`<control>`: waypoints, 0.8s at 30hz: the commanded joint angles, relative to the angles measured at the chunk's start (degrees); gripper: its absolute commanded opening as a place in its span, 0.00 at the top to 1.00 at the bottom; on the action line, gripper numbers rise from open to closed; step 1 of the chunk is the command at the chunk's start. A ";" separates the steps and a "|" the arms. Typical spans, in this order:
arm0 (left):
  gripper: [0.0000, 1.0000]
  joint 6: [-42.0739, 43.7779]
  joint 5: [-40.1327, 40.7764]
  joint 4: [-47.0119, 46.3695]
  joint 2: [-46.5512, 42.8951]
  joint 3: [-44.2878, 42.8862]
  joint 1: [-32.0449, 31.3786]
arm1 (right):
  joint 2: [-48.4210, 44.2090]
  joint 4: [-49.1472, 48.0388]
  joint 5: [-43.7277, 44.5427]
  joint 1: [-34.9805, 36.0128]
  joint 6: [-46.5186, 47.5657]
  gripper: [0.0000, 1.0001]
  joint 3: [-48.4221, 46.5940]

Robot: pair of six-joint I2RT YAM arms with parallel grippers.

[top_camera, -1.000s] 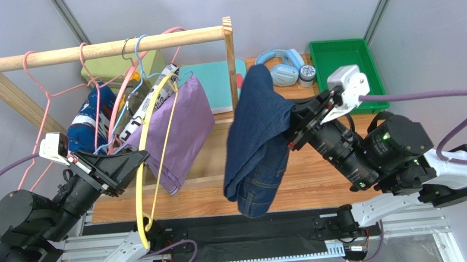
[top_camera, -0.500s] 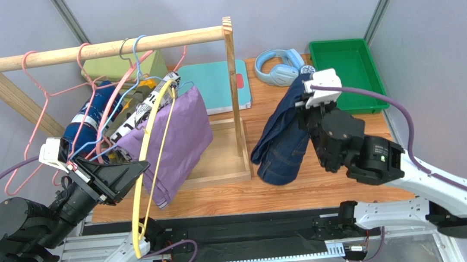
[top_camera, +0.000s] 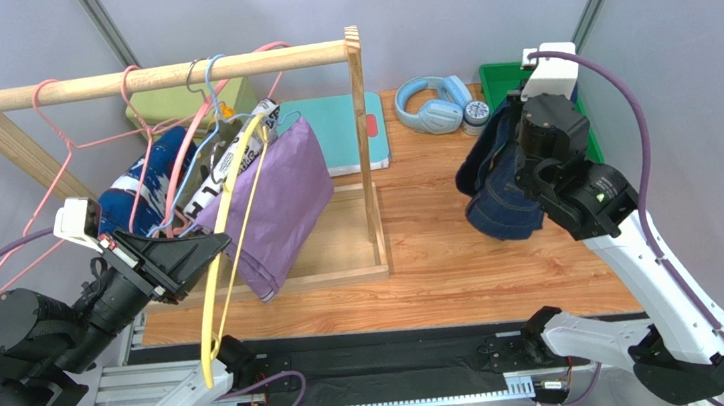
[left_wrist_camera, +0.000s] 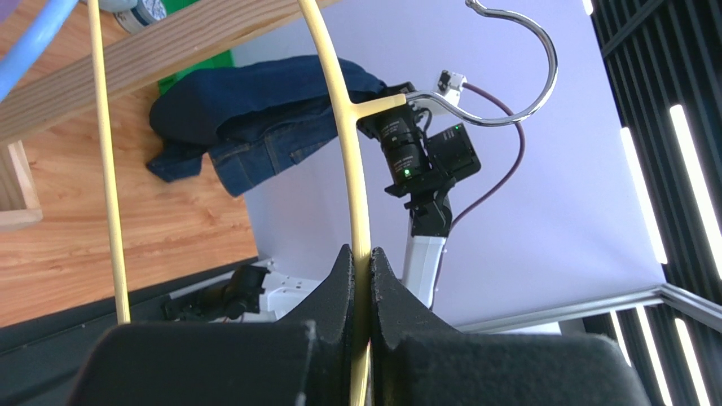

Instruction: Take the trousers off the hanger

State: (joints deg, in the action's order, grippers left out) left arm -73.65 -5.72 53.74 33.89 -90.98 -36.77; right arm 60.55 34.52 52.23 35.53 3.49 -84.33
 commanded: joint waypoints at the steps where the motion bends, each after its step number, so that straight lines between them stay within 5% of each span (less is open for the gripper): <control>1: 1.00 2.01 0.55 -5.91 -1.20 0.71 -0.05 | 0.00 -1.65 -1.60 -5.71 1.52 1.00 -3.82; 24: 1.00 6.67 -13.87 -16.99 3.64 0.89 -0.14 | 8.26 -7.01 -8.63 -18.56 1.96 1.00 -17.70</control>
State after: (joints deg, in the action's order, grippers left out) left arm -70.24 -12.80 44.49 36.69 -89.30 -36.75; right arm 67.07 36.71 44.77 18.87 4.47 -95.88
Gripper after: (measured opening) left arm 0.030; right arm 0.029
